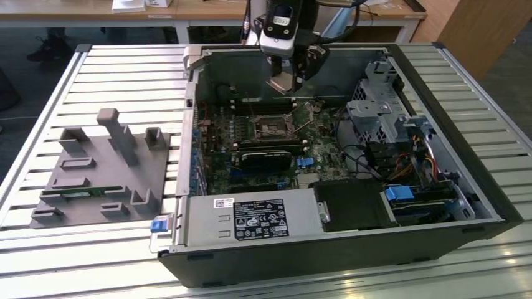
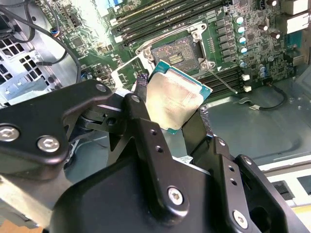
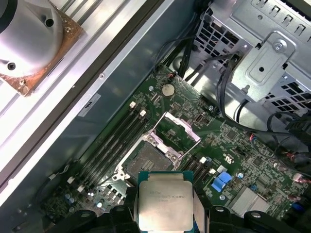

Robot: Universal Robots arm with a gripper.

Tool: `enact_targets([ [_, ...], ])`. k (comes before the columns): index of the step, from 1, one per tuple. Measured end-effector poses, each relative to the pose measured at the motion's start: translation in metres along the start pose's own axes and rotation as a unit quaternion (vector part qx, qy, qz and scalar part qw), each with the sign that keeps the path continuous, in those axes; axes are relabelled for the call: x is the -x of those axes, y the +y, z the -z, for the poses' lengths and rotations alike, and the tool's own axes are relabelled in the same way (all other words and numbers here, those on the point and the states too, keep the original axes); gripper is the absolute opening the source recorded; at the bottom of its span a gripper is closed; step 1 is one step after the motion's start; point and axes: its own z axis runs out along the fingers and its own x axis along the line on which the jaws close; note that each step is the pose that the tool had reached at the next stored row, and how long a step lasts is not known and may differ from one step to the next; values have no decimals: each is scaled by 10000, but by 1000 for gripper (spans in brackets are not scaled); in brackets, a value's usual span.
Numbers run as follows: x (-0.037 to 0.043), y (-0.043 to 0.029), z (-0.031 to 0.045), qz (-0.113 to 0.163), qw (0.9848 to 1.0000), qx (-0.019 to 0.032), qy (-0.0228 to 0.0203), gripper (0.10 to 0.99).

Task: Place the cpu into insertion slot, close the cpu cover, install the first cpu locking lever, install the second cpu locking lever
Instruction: 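Place the cpu into insertion slot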

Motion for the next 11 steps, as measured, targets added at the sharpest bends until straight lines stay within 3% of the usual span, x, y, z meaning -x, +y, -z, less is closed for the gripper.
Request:
enact_targets([
  [11,-1,-2,-12,-207,9998,4,-18,537],
])
